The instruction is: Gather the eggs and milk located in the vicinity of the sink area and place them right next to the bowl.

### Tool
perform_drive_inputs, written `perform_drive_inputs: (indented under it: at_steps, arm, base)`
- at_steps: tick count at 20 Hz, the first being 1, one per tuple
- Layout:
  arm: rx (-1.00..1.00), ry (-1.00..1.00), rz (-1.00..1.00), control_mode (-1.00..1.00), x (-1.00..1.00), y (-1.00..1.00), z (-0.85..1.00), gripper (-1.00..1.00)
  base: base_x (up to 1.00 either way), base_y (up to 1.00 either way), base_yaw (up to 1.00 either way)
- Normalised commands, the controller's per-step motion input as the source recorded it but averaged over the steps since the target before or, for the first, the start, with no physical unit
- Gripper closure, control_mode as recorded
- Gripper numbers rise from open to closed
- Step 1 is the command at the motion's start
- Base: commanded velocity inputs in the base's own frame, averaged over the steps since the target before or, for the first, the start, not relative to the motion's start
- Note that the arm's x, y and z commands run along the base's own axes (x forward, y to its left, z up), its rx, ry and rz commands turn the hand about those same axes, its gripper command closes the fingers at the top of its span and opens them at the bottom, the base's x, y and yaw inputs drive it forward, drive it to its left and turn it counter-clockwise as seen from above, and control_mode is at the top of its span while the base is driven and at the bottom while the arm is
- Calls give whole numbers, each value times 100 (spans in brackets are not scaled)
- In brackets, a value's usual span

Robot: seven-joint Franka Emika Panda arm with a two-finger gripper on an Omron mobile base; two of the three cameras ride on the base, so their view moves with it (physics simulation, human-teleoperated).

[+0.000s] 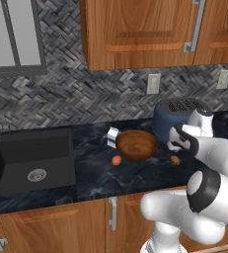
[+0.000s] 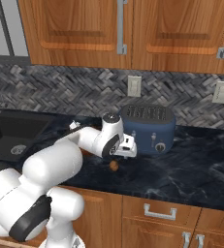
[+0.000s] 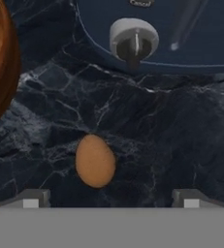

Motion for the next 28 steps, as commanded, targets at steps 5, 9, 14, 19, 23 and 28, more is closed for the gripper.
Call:
perform_drive_inputs:
  at_steps: [5, 9, 14, 19, 23, 28]
  arm:
    - [1, 0, 10, -100, 3, 0, 0, -100]
    - [0, 8, 1, -100, 0, 2, -1, -100]
    - [0, 9, 0, -100, 0, 8, -11, -100]
    - [0, 0, 3, -100, 0, 9, -16, -100]
    - [0, 0, 3, -100, 0, 6, -21, -100]
    - [0, 1, 5, -100, 0, 6, -24, -100]
  base:
    - [0, 0, 0]
    - [0, 0, 0]
    - [0, 0, 0]
    - [0, 0, 0]
    - [0, 0, 0]
    - [0, 0, 0]
